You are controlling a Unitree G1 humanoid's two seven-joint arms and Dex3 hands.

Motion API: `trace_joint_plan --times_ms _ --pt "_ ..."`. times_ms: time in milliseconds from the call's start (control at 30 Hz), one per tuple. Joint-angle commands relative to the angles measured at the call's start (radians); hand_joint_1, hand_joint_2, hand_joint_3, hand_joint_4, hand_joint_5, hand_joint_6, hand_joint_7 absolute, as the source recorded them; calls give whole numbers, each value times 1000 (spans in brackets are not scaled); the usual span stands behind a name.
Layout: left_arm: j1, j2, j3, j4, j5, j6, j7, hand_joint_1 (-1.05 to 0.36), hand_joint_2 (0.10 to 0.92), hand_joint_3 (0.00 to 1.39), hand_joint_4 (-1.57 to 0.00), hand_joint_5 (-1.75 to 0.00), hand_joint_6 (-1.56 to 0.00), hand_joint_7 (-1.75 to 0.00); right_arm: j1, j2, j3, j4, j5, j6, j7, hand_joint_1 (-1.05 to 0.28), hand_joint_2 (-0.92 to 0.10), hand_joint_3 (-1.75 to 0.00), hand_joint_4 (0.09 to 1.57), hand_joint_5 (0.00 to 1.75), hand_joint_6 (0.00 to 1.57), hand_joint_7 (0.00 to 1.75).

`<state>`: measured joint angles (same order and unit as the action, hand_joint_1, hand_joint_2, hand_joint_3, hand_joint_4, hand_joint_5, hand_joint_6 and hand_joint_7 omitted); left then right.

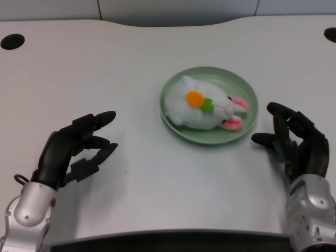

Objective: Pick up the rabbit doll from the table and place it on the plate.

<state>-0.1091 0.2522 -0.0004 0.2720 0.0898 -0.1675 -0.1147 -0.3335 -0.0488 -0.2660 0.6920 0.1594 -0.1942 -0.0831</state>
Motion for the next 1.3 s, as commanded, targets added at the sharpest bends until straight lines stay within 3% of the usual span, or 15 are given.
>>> trace_joint_plan --times_ms 33,267,433,500,667,733,900,967,1100,1200,1300 --pt "22 -25 26 -9 -74 18 -38 -500 921 414 -371 -1249 -654 -112 -4 1 2 8 0 -15 5 -330 -921 -224 796 1071 823 423" --pt "27 -43 42 17 -124 3 -77 -519 921 432 -420 -1309 -687 -126 -1 2 -1 -1 7 -9 8 -320 -921 -224 795 1084 824 429" --pt "37 -49 39 39 -131 13 -94 -551 921 512 -469 -1474 -817 -223 -4 -1 -10 7 18 -11 20 -315 -921 -219 786 1077 819 430" --pt "39 -49 37 44 -123 7 -93 -538 921 534 -458 -1545 -835 -287 -5 -2 -11 7 17 -8 17 -316 -921 -222 792 1076 824 435" --pt "43 -53 40 56 -124 3 -92 -528 921 550 -449 -1590 -818 -375 -5 -6 -9 8 10 -9 17 -321 -921 -219 799 1072 827 437" --pt "47 -58 45 72 -130 -1 -90 -522 921 568 -480 -1571 -727 -701 -5 -6 -10 5 10 -11 16 -329 -921 -222 800 1072 818 434" --pt "43 -54 46 99 -118 -15 -81 -534 921 566 -487 -1618 -624 -988 -10 -2 -16 8 18 -5 17 -307 -921 -237 800 1062 819 437" --pt "43 -53 46 100 -115 -15 -79 -543 921 563 -487 -1628 -605 -1029 -11 -3 -16 8 19 -4 18 -302 -921 -236 800 1055 819 435" --pt "37 -56 58 105 -132 9 -83 -524 921 572 -470 -1617 -588 -1054 -17 -9 -10 16 5 -6 13 -311 -921 -252 803 1058 808 430" --pt "33 -56 65 110 -140 26 -85 -521 921 579 -489 -1635 -575 -1068 -23 -11 -17 32 15 -10 28 -308 -921 -258 790 1062 812 434" --pt "28 -57 66 117 -135 30 -76 -517 921 577 -492 -1655 -566 -1085 -32 -15 -22 52 17 -21 35 -305 -921 -248 785 1064 818 438"
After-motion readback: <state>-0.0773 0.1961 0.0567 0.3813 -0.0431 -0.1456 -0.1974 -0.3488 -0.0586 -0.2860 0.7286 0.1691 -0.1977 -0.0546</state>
